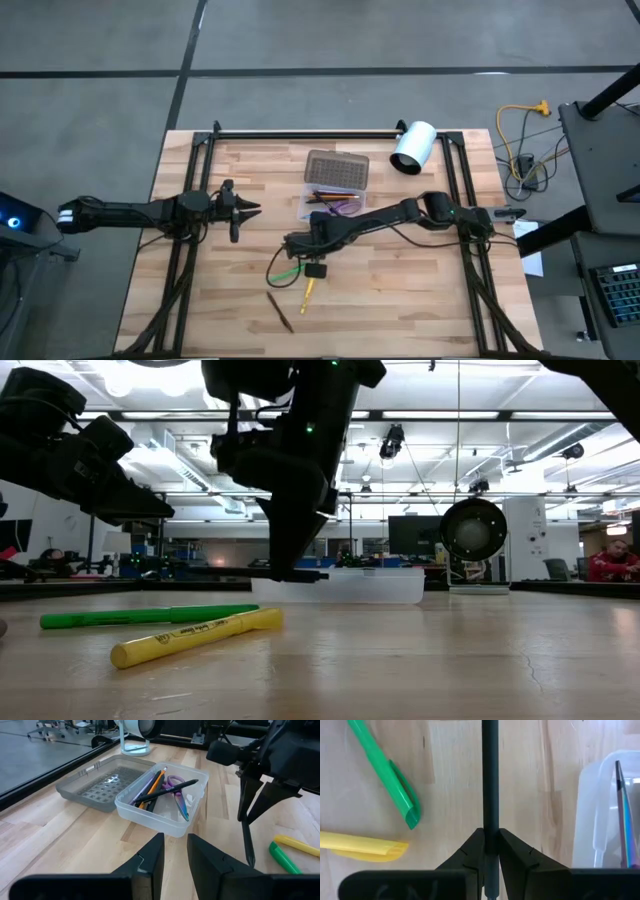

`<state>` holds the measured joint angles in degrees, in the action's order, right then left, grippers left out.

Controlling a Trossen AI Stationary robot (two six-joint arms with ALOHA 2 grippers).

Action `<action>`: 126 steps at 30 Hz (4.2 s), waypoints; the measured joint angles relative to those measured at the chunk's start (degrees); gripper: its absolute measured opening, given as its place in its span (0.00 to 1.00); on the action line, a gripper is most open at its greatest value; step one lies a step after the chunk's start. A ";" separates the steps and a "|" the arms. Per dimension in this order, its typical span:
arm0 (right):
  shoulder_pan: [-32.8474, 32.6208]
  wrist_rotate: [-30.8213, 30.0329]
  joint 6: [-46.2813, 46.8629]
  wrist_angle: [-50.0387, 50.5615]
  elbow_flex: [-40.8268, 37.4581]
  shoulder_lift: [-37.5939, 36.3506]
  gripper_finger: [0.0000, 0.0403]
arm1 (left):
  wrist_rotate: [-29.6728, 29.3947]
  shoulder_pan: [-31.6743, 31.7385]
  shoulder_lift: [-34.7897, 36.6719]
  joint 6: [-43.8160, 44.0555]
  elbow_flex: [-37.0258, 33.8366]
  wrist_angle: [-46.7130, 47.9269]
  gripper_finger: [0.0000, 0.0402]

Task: Pick & place school supplies into a supply box
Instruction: Put the black pen into the supply box

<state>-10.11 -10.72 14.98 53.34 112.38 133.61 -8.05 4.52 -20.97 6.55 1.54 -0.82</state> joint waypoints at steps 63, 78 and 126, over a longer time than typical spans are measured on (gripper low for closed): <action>5.69 -21.05 -4.68 -1.69 -16.14 -15.25 0.09 | 0.02 0.02 0.00 0.00 -0.02 0.00 0.17; 8.40 -20.87 -4.70 -1.86 -19.55 -15.20 0.09 | 0.02 0.00 0.00 0.00 -0.02 -0.01 0.17; 10.75 -16.28 1.07 -3.14 -20.79 -14.99 0.10 | 0.01 0.01 0.00 -0.02 0.00 0.00 0.17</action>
<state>0.64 -27.00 16.05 50.19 91.59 118.63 -8.04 4.52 -20.97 6.53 1.54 -0.83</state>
